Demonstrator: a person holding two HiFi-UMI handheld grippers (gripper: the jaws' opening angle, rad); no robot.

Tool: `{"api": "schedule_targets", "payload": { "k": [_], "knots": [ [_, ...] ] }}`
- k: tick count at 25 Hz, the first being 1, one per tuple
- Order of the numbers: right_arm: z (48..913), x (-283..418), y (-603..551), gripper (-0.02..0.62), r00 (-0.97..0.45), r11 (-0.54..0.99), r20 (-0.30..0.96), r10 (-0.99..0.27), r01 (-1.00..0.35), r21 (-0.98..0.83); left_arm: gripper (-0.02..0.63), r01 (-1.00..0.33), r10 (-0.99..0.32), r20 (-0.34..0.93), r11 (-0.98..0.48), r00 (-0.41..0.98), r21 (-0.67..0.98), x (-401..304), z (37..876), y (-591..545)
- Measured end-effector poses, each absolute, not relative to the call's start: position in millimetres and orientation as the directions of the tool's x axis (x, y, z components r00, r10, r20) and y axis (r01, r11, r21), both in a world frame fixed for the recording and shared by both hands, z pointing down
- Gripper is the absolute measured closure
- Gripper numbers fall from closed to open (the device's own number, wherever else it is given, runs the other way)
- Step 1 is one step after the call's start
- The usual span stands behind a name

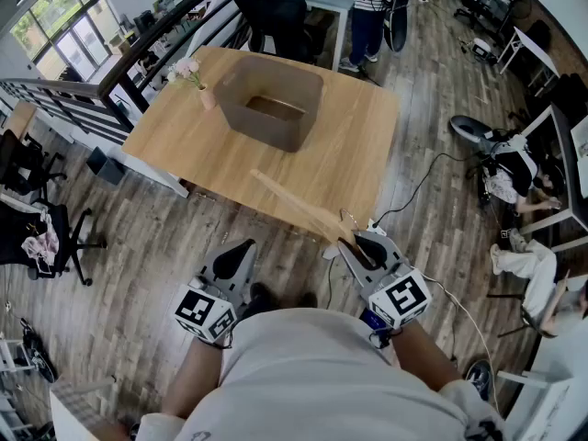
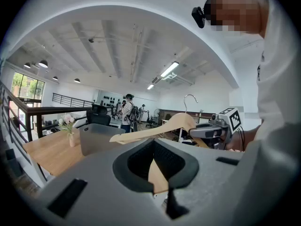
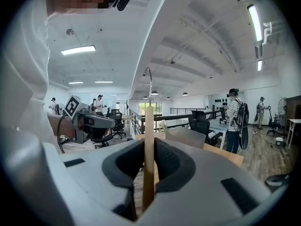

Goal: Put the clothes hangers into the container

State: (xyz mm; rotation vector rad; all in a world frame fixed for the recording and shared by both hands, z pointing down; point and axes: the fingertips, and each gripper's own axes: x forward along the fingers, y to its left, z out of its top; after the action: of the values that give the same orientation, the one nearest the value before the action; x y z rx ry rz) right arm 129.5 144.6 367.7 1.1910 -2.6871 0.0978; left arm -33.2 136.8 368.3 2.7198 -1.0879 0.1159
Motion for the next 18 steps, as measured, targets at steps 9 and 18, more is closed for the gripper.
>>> {"api": "schedule_targets", "payload": {
  "k": [9,18],
  "knots": [
    [370.0,115.2,136.7,0.534,-0.651,0.671,0.216,-0.728,-0.741,0.024,0.6,-0.69,-0.674,0.147,-0.707,0.724,0.156,-45.6,370.0,126.4],
    [366.4,73.4,114.5,0.534,-0.653,0.676,0.224,-0.724,-0.735,0.043,0.6,-0.686,-0.671,0.143,-0.708,0.728,0.168,-86.8,371.7,104.9]
  ]
}}
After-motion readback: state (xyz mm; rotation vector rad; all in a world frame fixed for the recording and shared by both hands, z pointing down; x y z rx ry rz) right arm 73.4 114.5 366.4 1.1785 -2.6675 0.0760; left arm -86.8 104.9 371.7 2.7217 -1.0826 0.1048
